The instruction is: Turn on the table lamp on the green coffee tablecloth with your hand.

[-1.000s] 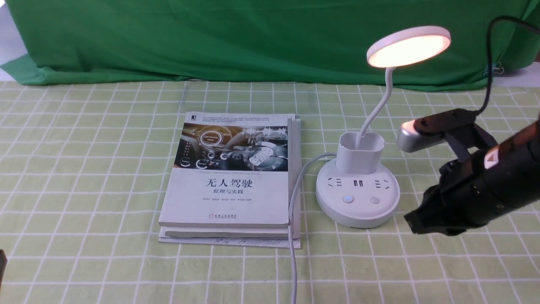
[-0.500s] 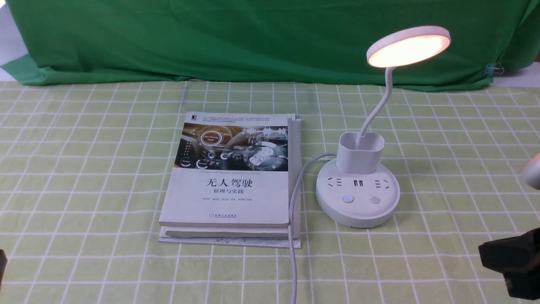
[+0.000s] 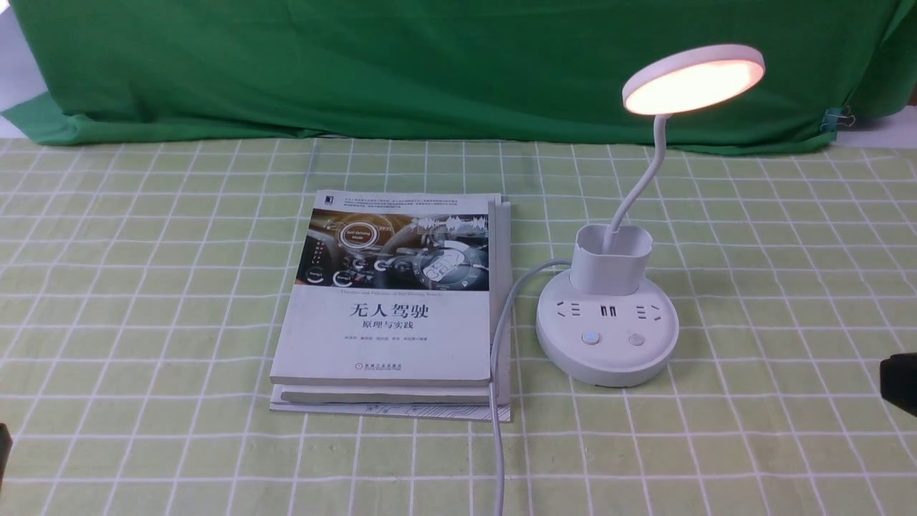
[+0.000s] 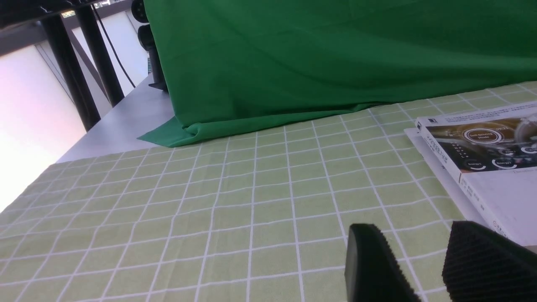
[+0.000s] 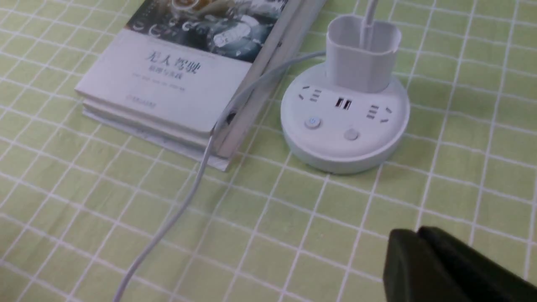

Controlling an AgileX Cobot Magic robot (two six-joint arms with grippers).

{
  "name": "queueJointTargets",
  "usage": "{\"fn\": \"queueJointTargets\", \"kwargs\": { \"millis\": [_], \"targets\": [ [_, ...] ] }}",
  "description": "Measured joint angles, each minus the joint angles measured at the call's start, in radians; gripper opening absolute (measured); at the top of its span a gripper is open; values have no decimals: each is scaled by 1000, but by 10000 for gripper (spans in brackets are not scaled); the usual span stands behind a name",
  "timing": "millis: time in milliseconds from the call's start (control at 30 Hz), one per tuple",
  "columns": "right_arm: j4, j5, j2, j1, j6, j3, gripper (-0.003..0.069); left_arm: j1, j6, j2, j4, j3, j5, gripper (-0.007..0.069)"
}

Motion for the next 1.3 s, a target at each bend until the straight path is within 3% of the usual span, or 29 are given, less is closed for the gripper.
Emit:
{"fn": "queueJointTargets", "kwargs": {
  "millis": [300, 400, 600, 733, 1300],
  "targets": [
    [-18, -499, -369, -275, -162, 446, 26, 0, 0, 0, 0, 0, 0, 242],
    [-21, -557, -461, -322, -177, 567, 26, 0, 0, 0, 0, 0, 0, 242],
    [-25, -557, -569, -356, -191, 678, 26, 0, 0, 0, 0, 0, 0, 242],
    [-28, -486, -616, -360, -194, 679, 26, 0, 0, 0, 0, 0, 0, 242],
    [-27, -471, -623, -360, -195, 679, 48, 0, 0, 0, 0, 0, 0, 242]
  ]
}}
